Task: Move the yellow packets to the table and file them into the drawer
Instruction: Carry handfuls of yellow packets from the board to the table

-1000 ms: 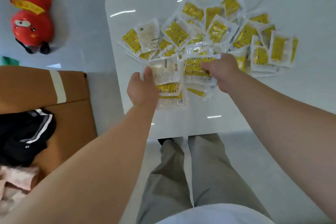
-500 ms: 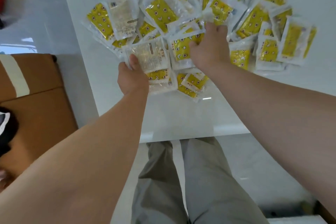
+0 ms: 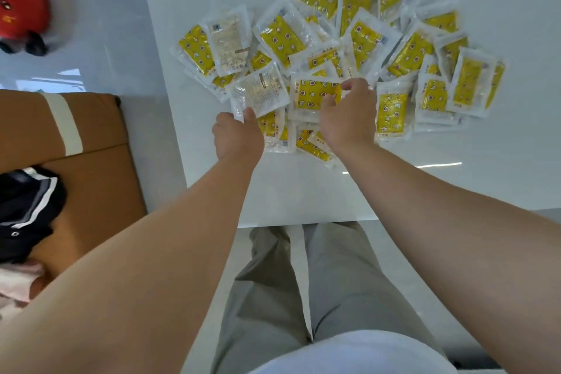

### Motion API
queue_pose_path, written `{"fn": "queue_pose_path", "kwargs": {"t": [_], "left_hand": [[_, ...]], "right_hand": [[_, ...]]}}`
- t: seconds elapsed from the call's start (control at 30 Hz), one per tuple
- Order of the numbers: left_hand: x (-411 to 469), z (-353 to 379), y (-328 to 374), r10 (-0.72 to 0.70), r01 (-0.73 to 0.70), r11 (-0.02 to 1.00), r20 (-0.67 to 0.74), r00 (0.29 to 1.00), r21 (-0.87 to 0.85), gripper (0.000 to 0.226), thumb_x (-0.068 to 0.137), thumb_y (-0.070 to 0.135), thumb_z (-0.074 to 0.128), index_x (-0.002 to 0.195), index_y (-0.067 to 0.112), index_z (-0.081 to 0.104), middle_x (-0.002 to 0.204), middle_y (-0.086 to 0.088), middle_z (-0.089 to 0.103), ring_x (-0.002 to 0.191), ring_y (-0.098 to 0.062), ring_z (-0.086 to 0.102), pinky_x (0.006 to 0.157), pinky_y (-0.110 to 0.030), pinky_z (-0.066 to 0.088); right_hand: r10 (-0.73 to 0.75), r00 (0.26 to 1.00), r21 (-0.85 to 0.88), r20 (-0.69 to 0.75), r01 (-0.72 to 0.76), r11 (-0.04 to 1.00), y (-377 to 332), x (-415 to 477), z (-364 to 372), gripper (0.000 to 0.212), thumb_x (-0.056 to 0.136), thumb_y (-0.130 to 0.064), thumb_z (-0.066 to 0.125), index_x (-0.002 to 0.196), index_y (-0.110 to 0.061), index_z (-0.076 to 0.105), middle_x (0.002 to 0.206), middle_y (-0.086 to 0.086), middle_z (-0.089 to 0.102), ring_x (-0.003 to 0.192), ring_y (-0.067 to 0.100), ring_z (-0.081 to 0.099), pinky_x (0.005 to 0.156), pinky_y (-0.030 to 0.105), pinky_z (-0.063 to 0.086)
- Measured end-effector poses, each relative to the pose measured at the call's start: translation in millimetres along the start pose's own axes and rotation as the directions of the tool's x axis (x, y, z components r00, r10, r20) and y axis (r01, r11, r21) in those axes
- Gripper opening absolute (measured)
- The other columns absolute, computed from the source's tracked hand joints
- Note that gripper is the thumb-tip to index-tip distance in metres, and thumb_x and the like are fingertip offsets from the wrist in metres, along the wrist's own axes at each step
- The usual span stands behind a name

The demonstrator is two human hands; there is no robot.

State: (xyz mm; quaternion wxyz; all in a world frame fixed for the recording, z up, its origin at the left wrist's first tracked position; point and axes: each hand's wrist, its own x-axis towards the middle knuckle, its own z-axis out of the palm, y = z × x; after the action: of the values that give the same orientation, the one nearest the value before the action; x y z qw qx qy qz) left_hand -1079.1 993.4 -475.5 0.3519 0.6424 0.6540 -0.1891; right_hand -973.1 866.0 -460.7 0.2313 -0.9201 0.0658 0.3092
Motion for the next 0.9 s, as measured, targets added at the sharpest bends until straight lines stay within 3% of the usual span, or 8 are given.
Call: {"fn": "queue_pose_path", "kwargs": {"t": [0.1, 0.17, 0.33, 0.43, 0.53, 0.67, 0.77, 0.9], "left_hand": [[-41.4, -33.9, 1.5, 0.104, -0.102, 0.993, 0.046, 0.993, -0.058, 0.032, 0.101, 0.039, 0.050, 0.123, 0.017, 0.058, 0.118, -0.002, 0.065, 0.101, -0.021, 0.062, 0.074, -0.029, 0.044], [-76.2, -62.6, 1.2, 0.133, -0.122, 0.981, 0.066, 0.989, -0.151, 0.022, 0.099, 0.034, 0.051, 0.114, 0.021, 0.061, 0.102, 0.004, 0.068, 0.093, -0.017, 0.066, 0.066, -0.029, 0.047], [-154.9, -137.5, -5.6, -0.011, 0.075, 0.865, 0.130, 0.991, -0.497, 0.010, 0.097, 0.025, 0.058, 0.101, 0.017, 0.064, 0.088, 0.002, 0.067, 0.072, -0.016, 0.069, 0.066, -0.033, 0.054], [-189.4, -183.0, -8.8, -0.056, 0.167, 0.809, 0.208, 0.976, -0.564, 0.010, 0.098, 0.025, 0.060, 0.100, 0.015, 0.062, 0.084, 0.000, 0.062, 0.063, -0.014, 0.064, 0.057, -0.026, 0.046], [-213.0, -227.4, -14.0, -0.023, 0.131, 0.807, 0.191, 0.981, -0.575, 0.013, 0.098, 0.025, 0.060, 0.102, 0.014, 0.061, 0.083, 0.000, 0.059, 0.060, -0.013, 0.060, 0.055, -0.024, 0.042], [-234.4, -282.2, -37.6, -0.022, 0.104, 0.742, 0.131, 0.991, -0.663, 0.012, 0.095, 0.023, 0.062, 0.103, 0.014, 0.063, 0.084, -0.001, 0.058, 0.059, -0.014, 0.057, 0.060, -0.028, 0.041], [-241.9, -310.7, -54.3, -0.030, 0.109, 0.692, 0.122, 0.992, -0.714, 0.007, 0.096, 0.021, 0.061, 0.096, 0.013, 0.060, 0.082, -0.003, 0.056, 0.059, -0.015, 0.055, 0.057, -0.028, 0.037], [-230.0, -352.1, -94.3, 0.003, 0.073, 0.644, 0.098, 0.995, -0.762, 0.012, 0.096, 0.027, 0.064, 0.097, 0.015, 0.062, 0.084, -0.001, 0.057, 0.064, -0.015, 0.057, 0.059, -0.029, 0.040]], "right_hand": [[0.113, 0.991, 0.244, 0.073, -0.128, 0.961, -19.4, -28.9, -23.5, 0.025, 0.099, -0.028, 0.054, 0.122, -0.020, 0.055, 0.117, 0.005, 0.061, 0.085, 0.023, 0.067, 0.068, 0.033, 0.051], [0.141, 0.982, 0.344, 0.130, -0.177, 0.922, -37.3, -56.5, -41.9, 0.020, 0.097, -0.027, 0.052, 0.115, -0.022, 0.056, 0.106, 0.004, 0.067, 0.080, 0.024, 0.067, 0.062, 0.032, 0.050], [0.126, 0.940, 0.501, 0.317, -0.279, 0.820, -85.8, -142.2, -85.9, 0.009, 0.096, -0.019, 0.050, 0.093, -0.015, 0.057, 0.074, 0.000, 0.051, 0.065, 0.024, 0.048, 0.056, 0.026, 0.034], [0.106, 0.894, 0.544, 0.435, -0.355, 0.760, -108.7, -184.3, -107.5, 0.028, 0.096, -0.016, 0.052, 0.113, 0.005, 0.057, 0.079, 0.004, 0.046, 0.077, 0.026, 0.044, 0.063, 0.033, 0.034], [0.041, 0.868, 0.539, 0.495, -0.344, 0.769, -129.7, -217.5, -123.8, 0.008, 0.099, -0.022, 0.055, 0.095, -0.017, 0.059, 0.090, 0.001, 0.057, 0.074, 0.018, 0.057, 0.068, 0.034, 0.041], [-0.043, 0.866, 0.539, 0.498, -0.270, 0.798, -157.3, -261.2, -124.0, 0.006, 0.100, -0.027, 0.055, 0.103, -0.023, 0.058, 0.105, 0.000, 0.059, 0.076, 0.015, 0.059, 0.067, 0.033, 0.041], [-0.104, 0.864, 0.549, 0.493, -0.216, 0.808, -177.5, -288.6, -118.5, 0.010, 0.099, -0.027, 0.054, 0.106, -0.022, 0.059, 0.103, 0.000, 0.057, 0.077, 0.016, 0.059, 0.065, 0.031, 0.039], [-0.166, 0.857, 0.554, 0.487, -0.157, 0.817, -205.7, -332.2, -96.2, 0.011, 0.099, -0.025, 0.054, 0.088, -0.023, 0.056, 0.087, -0.005, 0.056, 0.074, 0.015, 0.056, 0.065, 0.030, 0.037]]}}
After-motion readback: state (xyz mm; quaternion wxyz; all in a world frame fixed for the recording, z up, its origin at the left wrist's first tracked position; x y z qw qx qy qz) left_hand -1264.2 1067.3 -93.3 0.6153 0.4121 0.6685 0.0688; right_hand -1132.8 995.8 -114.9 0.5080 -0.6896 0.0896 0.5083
